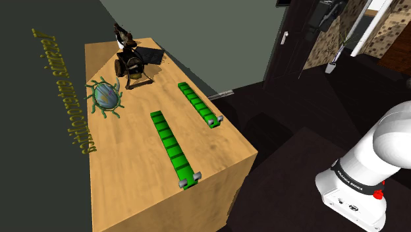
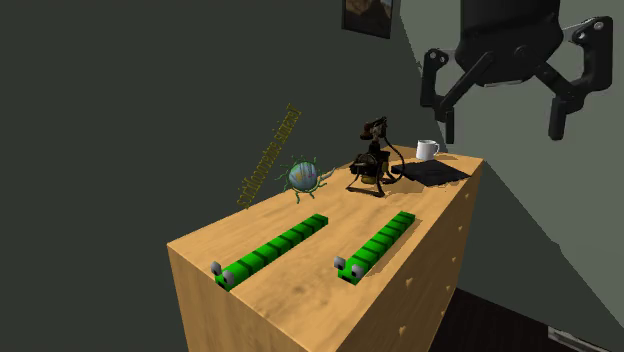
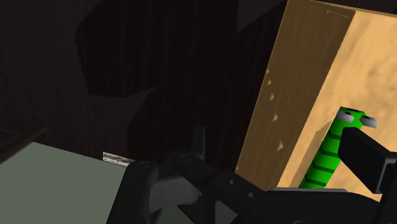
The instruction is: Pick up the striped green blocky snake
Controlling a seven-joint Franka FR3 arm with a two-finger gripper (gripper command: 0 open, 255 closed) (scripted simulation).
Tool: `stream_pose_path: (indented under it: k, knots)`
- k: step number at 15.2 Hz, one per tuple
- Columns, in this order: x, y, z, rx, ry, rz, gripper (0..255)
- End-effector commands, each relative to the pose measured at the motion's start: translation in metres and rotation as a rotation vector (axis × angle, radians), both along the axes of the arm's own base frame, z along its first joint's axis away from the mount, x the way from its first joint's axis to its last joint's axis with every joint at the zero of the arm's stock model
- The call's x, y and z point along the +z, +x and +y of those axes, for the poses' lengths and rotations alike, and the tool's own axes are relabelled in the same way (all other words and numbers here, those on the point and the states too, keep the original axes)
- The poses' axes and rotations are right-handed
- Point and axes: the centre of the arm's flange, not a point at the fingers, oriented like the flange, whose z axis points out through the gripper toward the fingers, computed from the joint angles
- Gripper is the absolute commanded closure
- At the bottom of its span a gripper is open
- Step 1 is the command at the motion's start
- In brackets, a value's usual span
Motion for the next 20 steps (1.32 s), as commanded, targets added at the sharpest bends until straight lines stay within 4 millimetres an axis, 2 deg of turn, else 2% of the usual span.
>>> stream_pose_path:
  k: [1, 20]
  knots:
    - [0.0, 0.0, 0.0, 0.0, 0.0, 0.0, 0]
    - [-0.147, 0.089, 0.179, -0.08, 0.051, 0.049, 0]
